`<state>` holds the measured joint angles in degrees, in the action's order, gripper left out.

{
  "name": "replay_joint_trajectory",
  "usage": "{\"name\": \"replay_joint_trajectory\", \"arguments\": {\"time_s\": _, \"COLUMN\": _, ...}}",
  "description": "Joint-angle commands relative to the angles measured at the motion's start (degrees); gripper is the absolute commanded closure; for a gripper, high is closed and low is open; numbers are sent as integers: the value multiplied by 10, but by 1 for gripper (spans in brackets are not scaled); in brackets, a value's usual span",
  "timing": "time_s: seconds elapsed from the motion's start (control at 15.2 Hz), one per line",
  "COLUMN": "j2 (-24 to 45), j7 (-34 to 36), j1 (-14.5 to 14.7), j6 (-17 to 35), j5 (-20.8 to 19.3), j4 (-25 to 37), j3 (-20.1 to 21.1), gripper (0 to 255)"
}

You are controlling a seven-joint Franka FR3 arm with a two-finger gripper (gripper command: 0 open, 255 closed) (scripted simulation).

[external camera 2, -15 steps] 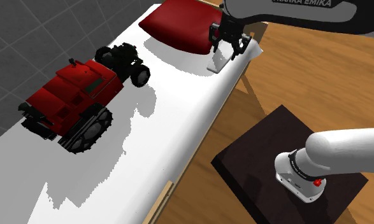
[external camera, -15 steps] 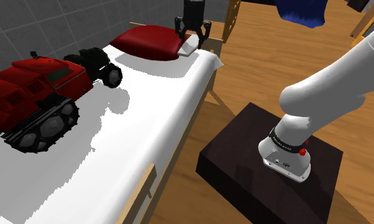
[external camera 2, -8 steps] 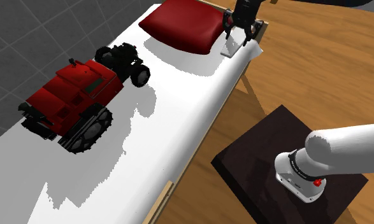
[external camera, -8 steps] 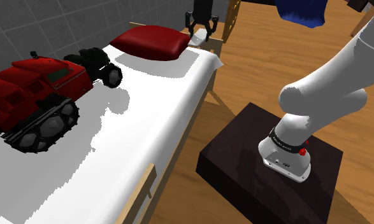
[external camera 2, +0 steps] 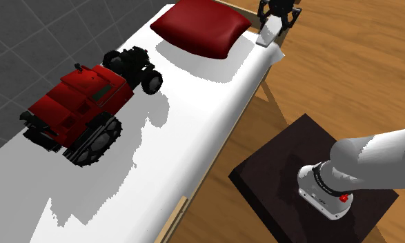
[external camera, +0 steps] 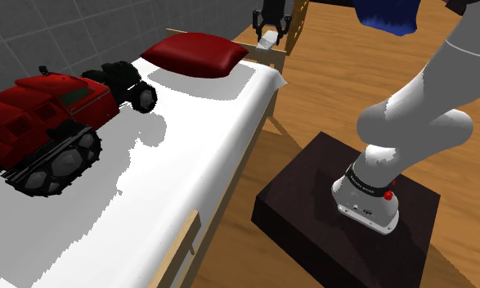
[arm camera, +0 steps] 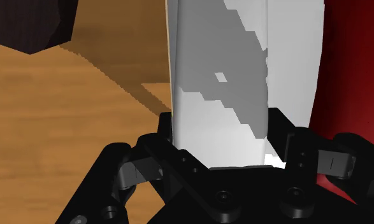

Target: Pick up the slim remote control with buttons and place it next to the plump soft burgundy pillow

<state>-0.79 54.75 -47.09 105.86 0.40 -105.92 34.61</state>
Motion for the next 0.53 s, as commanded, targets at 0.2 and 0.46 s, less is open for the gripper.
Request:
{"name": "replay_joint_trajectory", "arguments": {"time_s": 0.2, "j2": 14, "j7": -3, "j1": -3, "j6": 33, "j5": -9, "j4": -21, "j3": -3, "gripper": 255}}
{"name": "replay_joint_trajectory", "arguments": {"time_s": 0.46, "j2": 20, "j7": -1, "j1": -2, "j6": 63, "j5": -13, "j4": -46, "j3": -2, "gripper": 255}}
